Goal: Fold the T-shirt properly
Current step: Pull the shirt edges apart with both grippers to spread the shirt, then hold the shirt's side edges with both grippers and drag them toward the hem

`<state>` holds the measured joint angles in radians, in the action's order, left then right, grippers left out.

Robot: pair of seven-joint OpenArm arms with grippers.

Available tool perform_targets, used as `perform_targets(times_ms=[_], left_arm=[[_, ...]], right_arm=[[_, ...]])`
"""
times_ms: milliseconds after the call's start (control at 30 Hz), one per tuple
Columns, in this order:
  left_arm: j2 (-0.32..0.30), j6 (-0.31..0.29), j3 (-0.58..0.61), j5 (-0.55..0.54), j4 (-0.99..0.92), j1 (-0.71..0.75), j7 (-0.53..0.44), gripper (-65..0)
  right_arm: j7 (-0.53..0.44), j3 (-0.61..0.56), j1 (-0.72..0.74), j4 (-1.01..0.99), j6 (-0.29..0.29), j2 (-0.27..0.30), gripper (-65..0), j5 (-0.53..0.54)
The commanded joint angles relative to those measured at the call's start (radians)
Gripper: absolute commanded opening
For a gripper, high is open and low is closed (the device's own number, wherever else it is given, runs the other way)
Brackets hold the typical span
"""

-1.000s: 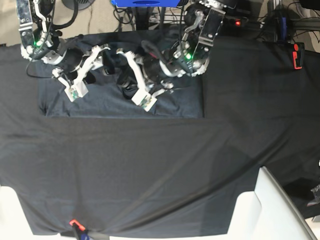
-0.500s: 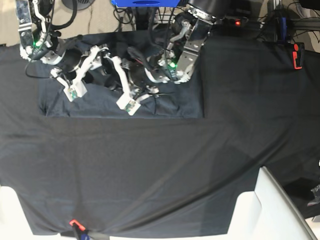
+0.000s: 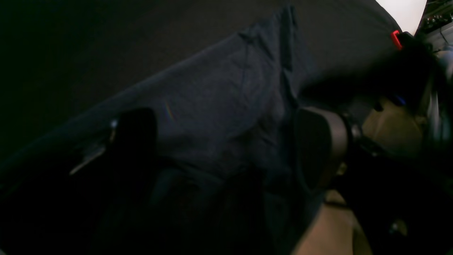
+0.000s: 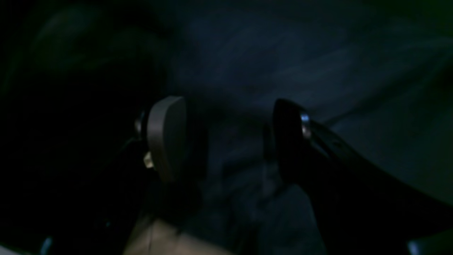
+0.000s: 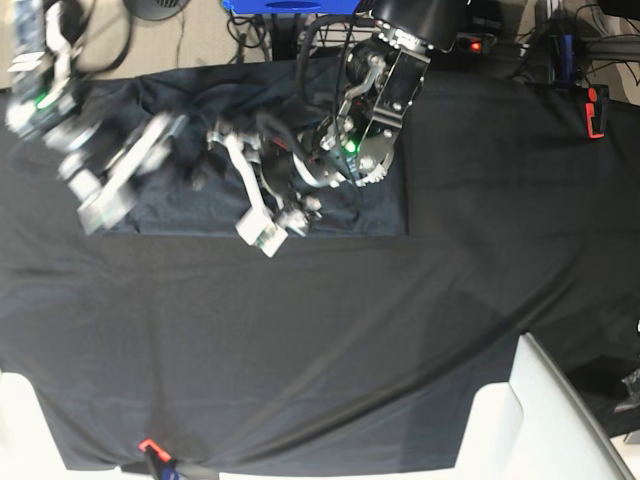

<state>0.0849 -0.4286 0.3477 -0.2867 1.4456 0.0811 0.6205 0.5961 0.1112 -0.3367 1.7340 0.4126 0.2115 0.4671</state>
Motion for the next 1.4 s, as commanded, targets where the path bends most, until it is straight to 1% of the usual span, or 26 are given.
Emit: perform_targets(times_ms=[0,33,100,167,233,267,367,400,433,467,500,567,633,767,800,900,1000,1067,1133,1233,1367], left_arm=[[0.0,-0.006,-0.009,-0.018,0.057,-0.005,-0.027,-4.1],[-0.018,-0.006,-0.037,-0.021,0.096,0.004,-0.026,-4.1],[-0.047,-0.006,-0.106,-0.021,0.165,0.044,-0.024,-4.1],[-0.098,-0.006,-0.212,-0.021,0.228,0.099,-0.024,-4.1],[-0.145,-0.008,-0.329,-0.021,0.271,0.162,-0.024,-4.3],[-0.172,-0.011,-0.388,-0.021,0.284,0.193,-0.024,-4.3],[-0.221,-0.017,-0.537,-0.029,0.289,0.251,-0.026,-4.3],[-0.233,-0.032,-0.571,-0.049,0.283,0.26,-0.026,-4.3],[-0.244,-0.062,-0.602,-0.084,0.269,0.266,-0.026,-4.3],[-0.251,-0.103,-0.631,-0.139,0.251,0.266,-0.023,-4.3],[-0.262,-0.131,-0.655,-0.196,0.226,0.266,-0.003,-4.3],[-0.284,-0.137,-0.7,-0.293,0.183,0.257,0.054,-4.3],[-0.29,-0.137,-0.727,-0.332,0.162,0.257,0.06,-4.3],[-0.291,-0.137,-0.729,-0.331,0.151,0.237,0.062,-4.3],[-0.291,-0.137,-0.727,-0.331,0.149,0.228,0.063,-4.3],[-0.29,-0.137,-0.724,-0.336,0.125,0.197,0.065,-4.3],[-0.29,-0.137,-0.671,-0.334,0.077,0.151,0.065,-4.3],[-0.29,-0.137,-0.625,-0.332,0.027,0.113,0.065,-4.3],[-0.288,-0.137,-0.585,-0.332,-0.036,0.076,0.065,-4.3],[-0.284,-0.137,-0.554,-0.337,-0.095,0.035,0.063,-4.3],[-0.284,-0.137,-0.519,-0.337,-0.124,0.004,0.062,-4.3]], right_arm=[[-0.02,0.02,0.024,0.024,0.013,0.007,-28.2,0.017],[-0.001,0.04,0.044,0.022,0.013,0.012,-28.2,0.017],[0.066,0.072,0.103,0.013,0.013,0.013,-28.1,0.014],[0.146,0.098,0.176,-0.025,0.013,0.021,-28.1,0.012],[0.196,0.094,0.262,-0.105,0.013,0.059,-28.1,0.012],[0.206,0.083,0.305,-0.162,0.013,0.075,-28.1,0.012],[0.195,0.072,0.406,-0.325,0.013,0.096,-28.1,0.011],[0.186,0.068,0.431,-0.372,0.013,0.098,-28.1,0.011],[0.178,0.068,0.456,-0.418,0.013,0.102,-28.1,0.011],[0.169,0.068,0.48,-0.469,0.013,0.102,-27.0,0.011],[0.158,0.069,0.499,-0.509,0.013,0.102,-23.9,0.011],[0.141,0.075,0.529,-0.576,0.013,0.102,-16.1,0.011],[0.126,0.075,0.546,-0.632,0.013,0.104,-12.5,0.011],[0.068,0.069,0.555,-0.711,0.013,0.124,-14.3,0.011],[0.06,0.069,0.555,-0.724,0.013,0.124,-14.3,0.009],[0.06,0.069,0.545,-0.73,0.013,0.148,-14.3,0.009],[0.06,0.068,0.522,-0.73,0.013,0.156,-13.8,0.009],[0.06,0.068,0.517,-0.728,0.013,0.17,-13.8,0.009],[0.061,0.068,0.514,-0.73,0.013,0.171,-13.7,0.009],[0.074,0.068,0.503,-0.73,0.013,0.173,-13.7,0.009],[0.077,0.068,0.499,-0.73,0.013,0.17,-13.7,0.009]])
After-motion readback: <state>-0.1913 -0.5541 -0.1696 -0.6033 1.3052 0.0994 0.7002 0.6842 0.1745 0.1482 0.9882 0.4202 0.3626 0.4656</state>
